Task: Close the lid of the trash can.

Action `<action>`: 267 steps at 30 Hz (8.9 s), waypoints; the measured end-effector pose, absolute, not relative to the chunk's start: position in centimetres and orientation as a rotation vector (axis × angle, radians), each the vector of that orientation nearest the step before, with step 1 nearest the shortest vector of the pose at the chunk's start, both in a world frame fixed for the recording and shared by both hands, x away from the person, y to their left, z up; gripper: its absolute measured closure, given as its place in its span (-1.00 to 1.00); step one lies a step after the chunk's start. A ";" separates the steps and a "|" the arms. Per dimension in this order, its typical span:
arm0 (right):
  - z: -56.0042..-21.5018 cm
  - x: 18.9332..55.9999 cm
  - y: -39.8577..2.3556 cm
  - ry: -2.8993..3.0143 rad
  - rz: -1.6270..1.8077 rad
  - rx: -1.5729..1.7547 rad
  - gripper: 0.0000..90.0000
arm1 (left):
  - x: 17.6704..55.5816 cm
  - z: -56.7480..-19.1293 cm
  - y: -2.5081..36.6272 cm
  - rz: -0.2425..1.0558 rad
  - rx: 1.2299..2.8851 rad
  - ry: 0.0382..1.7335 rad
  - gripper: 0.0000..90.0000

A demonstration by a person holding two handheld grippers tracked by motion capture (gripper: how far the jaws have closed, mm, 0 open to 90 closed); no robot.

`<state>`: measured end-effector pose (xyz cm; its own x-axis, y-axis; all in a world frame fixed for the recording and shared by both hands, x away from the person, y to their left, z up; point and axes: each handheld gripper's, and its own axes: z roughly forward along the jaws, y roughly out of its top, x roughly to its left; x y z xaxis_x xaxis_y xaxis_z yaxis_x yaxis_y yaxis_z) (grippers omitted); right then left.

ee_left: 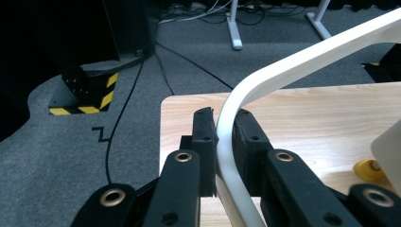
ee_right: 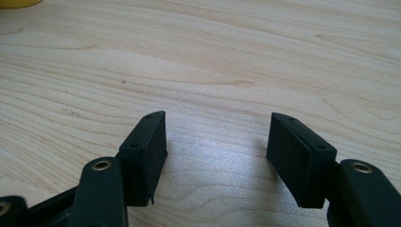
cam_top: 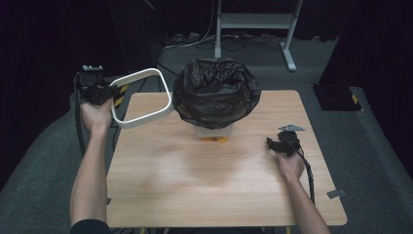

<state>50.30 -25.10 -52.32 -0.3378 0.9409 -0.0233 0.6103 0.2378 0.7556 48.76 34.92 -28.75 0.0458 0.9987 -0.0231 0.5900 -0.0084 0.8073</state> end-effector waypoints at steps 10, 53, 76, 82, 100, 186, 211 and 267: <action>-52.3 50.3 -25.1 2.036 0.910 1.417 -0.15 | 48.4 -26.9 34.4 0.778 1.666 1.582 0.79; -52.3 50.3 -25.1 2.036 0.912 1.418 -0.15 | 50.6 -23.1 29.9 0.720 1.738 1.461 0.79; -52.3 50.3 -25.1 2.038 0.912 1.419 -0.16 | 53.3 -21.2 24.4 0.664 1.786 1.372 0.79; -52.3 50.3 -25.1 2.038 0.913 1.422 -0.16 | 54.1 -21.3 23.2 0.643 1.801 1.356 0.79; -52.3 50.3 -25.1 2.039 0.914 1.419 -0.16 | 55.7 -21.7 20.1 0.608 1.840 1.319 0.79; -41.8 49.7 -24.8 2.104 1.281 1.137 0.25 | 57.2 -23.5 15.8 0.609 1.776 1.200 0.25; -32.5 52.1 -22.9 2.058 1.406 1.009 0.42 | 56.4 -23.8 16.4 0.602 1.732 1.162 0.41; -23.4 58.4 -12.2 2.051 1.313 0.964 0.37 | 57.0 -23.7 16.1 0.648 1.781 1.160 0.65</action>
